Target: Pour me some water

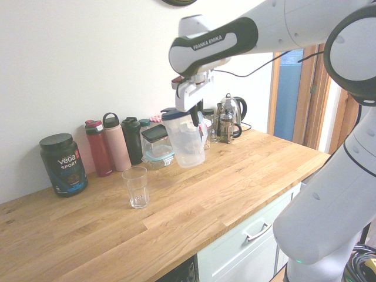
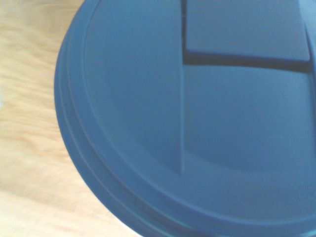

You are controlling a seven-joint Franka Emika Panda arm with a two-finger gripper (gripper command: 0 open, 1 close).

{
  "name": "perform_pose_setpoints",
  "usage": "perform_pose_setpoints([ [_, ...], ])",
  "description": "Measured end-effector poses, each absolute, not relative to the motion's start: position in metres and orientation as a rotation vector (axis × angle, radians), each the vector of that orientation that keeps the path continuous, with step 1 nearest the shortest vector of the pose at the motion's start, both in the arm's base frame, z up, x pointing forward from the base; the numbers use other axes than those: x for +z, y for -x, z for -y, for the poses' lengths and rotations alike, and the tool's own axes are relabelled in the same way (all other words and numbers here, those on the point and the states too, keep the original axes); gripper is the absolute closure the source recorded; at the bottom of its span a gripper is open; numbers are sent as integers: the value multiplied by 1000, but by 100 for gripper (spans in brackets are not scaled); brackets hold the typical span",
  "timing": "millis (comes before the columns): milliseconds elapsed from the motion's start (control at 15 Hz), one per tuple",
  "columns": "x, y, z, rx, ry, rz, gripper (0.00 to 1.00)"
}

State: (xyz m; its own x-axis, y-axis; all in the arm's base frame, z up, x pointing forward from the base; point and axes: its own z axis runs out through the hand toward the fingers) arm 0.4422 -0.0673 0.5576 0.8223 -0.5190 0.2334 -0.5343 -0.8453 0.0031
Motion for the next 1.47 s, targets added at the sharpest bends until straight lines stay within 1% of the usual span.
perform_pose_setpoints([
  [333, 519, -408, 116, 443, -2871, 1254, 100],
  [533, 508, -397, 143, 563, -2792, 1481, 100],
  [733, 497, -397, 148, 745, -2681, 1657, 100],
  [867, 489, -400, 137, 828, -2599, 1683, 100],
  [1133, 478, -408, 112, 771, -2583, 1628, 100],
  [1467, 468, -408, 112, 701, -2582, 1618, 100],
])
